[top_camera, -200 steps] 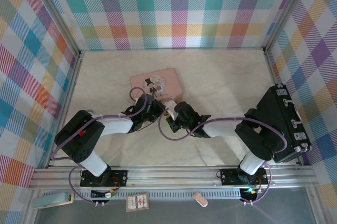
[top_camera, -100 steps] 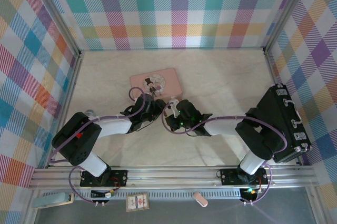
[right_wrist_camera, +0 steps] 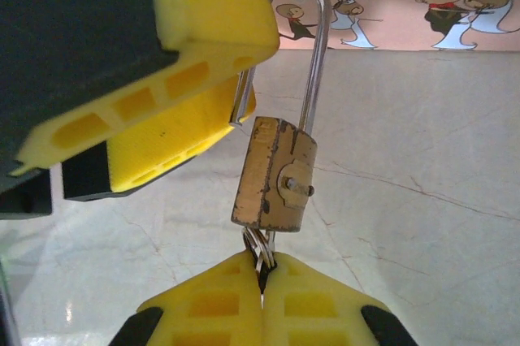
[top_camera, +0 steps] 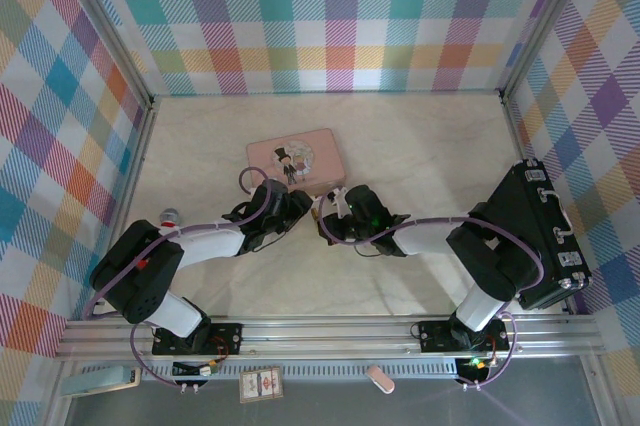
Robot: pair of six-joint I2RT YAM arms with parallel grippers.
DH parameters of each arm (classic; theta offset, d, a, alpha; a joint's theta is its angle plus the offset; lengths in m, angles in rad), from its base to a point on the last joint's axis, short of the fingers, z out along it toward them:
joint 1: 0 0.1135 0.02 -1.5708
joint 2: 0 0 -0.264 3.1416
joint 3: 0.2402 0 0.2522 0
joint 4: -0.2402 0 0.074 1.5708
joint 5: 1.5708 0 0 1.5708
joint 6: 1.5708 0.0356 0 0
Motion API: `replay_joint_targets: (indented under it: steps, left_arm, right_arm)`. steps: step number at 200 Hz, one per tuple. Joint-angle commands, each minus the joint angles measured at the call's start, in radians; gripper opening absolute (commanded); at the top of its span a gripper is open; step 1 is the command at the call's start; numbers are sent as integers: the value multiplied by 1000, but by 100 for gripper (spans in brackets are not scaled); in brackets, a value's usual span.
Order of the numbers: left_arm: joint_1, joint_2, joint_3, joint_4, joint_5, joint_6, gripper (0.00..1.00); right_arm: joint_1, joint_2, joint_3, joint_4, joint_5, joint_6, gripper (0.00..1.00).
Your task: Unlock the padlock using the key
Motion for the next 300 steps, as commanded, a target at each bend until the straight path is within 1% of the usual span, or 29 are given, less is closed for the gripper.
replay_joint_targets:
  steps: [1, 40, 63, 98, 115, 130, 146, 180, 193, 210, 229, 246, 256, 276, 300]
  left_arm:
    - [12, -33, -4, -42, -16, 39, 50]
    - [11, -54, 0, -75, -30, 76, 49]
    - [11, -80, 1, -109, -48, 102, 50]
    - [15, -124, 9, -163, -75, 152, 51]
    - [19, -144, 20, -200, -91, 184, 51]
    - [21, -167, 33, -242, -113, 219, 51]
    - [28, -194, 56, -298, -139, 274, 52]
    - [63, -277, 124, -441, -195, 424, 53]
    - [97, -304, 144, -483, -202, 479, 56]
    - [166, -314, 177, -531, -175, 540, 59]
    - [261, -276, 201, -540, -78, 607, 62]
    - [345, -208, 221, -531, 43, 632, 63]
    - [385, -169, 230, -522, 92, 629, 63]
    - [431, -111, 230, -472, 162, 607, 63]
    - [442, -56, 240, -428, 199, 593, 62]
  right_arm:
    - [-26, 23, -9, 72, -62, 90, 0]
    - [-58, 79, -36, 151, -123, 191, 0]
    - [-78, 109, -23, 133, -154, 229, 2]
    - [-79, 119, -9, 92, -143, 208, 8]
    - [-78, 113, 3, 46, -126, 186, 15]
    - [-79, 103, 0, 36, -118, 169, 23]
    - [-78, 89, -1, 16, -108, 150, 28]
    - [-80, 34, 7, -58, -61, 85, 33]
    - [-79, 5, 16, -97, -39, 47, 34]
    - [-80, -24, 38, -136, -16, -2, 34]
    - [-86, -29, 76, -163, -20, -25, 35]
    - [-120, -4, 110, -130, -104, 40, 35]
    - [-134, 13, 128, -99, -146, 88, 36]
    - [-138, 45, 179, -125, -150, 114, 37]
    - [-138, 75, 213, -164, -114, 117, 38]
